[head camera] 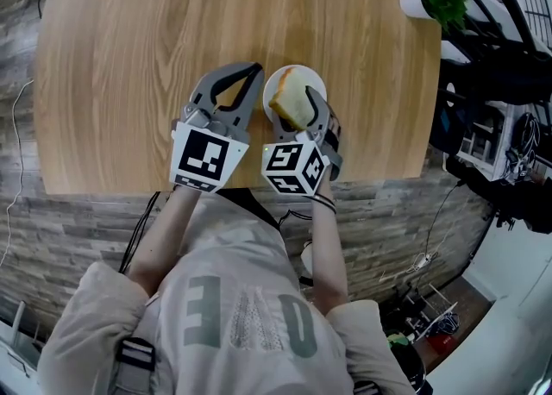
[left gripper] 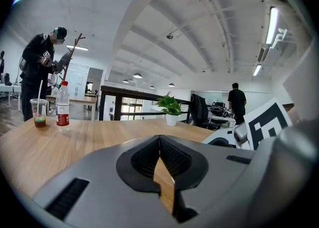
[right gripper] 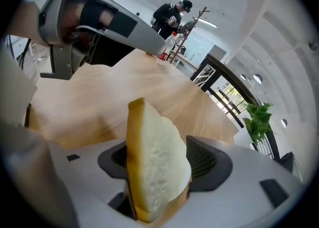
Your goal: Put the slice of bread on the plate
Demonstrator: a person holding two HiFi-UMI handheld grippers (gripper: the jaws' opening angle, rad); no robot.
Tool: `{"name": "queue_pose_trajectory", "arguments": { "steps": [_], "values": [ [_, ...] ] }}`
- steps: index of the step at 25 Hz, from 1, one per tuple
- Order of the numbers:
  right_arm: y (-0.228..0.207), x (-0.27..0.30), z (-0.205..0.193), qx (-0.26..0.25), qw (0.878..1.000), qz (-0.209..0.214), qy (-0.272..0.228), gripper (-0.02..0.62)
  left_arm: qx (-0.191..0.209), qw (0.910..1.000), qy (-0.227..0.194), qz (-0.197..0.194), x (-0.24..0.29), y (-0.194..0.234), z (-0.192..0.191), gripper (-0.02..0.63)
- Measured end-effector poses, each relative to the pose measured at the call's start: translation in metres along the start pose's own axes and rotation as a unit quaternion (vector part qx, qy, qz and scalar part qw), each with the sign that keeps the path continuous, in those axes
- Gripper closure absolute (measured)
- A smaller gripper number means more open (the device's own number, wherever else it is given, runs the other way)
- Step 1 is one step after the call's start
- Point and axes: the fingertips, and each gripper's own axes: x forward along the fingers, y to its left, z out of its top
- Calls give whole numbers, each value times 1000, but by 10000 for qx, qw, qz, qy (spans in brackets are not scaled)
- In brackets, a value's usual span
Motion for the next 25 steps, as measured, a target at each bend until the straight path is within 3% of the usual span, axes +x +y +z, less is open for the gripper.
{"name": "queue_pose_trajectory", "arguments": {
  "steps": [4, 10, 13, 15, 17, 21, 25],
  "values": [
    [5, 5, -4, -160, 9993, 322, -21, 279, -33, 10000, -7, 93, -3, 8, -1, 597],
    [20, 3, -12, -235, 9946, 1004, -89, 267, -66, 9999, 8, 92, -2, 9, -2, 597],
    [21, -3, -2, 541, 9865, 1479, -458, 267, -61, 9999, 82, 49, -1, 7, -7, 597],
    [11, -6, 7, 1513, 9707, 1698, -782, 267, -47, 9999, 95, 40, 0, 6, -7, 597],
    [-2, -9, 11, 2145, 9559, 1751, -981, 267, -33, 10000, 87, 23, 2, 4, -6, 597],
    [-12, -14, 17, 2488, 9429, 1869, -1190, 267, -29, 10000, 75, -5, 6, 3, -5, 597],
    [-14, -18, 17, 2520, 9414, 1857, -1257, 267, -34, 10000, 72, -40, 8, 1, -6, 597]
  ]
}}
